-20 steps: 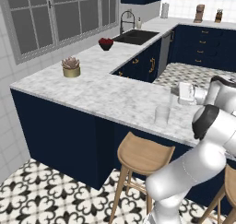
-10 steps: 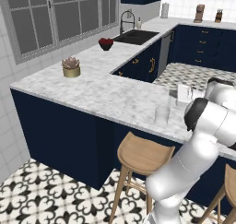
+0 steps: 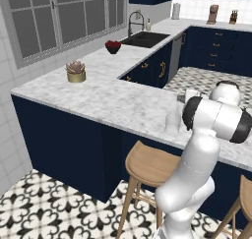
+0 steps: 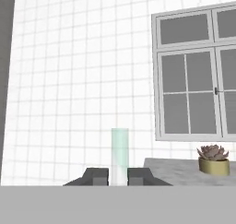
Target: Take a straw from the drawer in front and place it inside the glass cup on the dining counter.
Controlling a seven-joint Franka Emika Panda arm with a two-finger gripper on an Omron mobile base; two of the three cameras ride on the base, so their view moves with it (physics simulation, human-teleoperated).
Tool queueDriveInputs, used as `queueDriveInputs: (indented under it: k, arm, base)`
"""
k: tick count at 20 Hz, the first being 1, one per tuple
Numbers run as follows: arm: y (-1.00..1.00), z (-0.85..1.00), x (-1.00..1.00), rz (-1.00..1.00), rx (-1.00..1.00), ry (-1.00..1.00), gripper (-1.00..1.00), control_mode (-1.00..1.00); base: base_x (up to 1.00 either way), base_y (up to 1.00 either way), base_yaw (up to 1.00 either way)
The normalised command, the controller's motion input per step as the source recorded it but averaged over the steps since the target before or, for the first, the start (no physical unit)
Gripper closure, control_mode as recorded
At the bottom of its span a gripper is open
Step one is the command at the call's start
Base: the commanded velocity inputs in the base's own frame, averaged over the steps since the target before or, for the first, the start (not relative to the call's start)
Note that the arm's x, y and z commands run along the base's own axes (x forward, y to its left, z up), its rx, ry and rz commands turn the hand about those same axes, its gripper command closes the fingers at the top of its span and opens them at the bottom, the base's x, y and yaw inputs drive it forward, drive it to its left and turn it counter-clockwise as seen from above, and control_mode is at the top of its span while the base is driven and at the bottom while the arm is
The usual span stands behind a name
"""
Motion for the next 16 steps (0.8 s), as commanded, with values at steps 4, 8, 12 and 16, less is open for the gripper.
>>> queueDriveInputs:
  k: [4, 8, 12, 16]
  arm:
    - [-0.02, -0.13, 0.35, 0.01, 0.00, 0.00, 1.00, -1.00]
    - [-0.10, -0.35, 0.01, 0.04, 0.00, 0.00, 1.00, -1.00]
    - [-0.07, -0.40, 0.09, 0.04, 0.00, 0.00, 1.00, -1.00]
    - [0.00, -0.34, 0.28, 0.03, 0.00, 0.00, 1.00, -1.00]
  base:
    - [0.00, 0.00, 0.00]
    - [0.00, 0.00, 0.00]
    - [0.00, 0.00, 0.00]
    - [0.00, 0.00, 0.00]
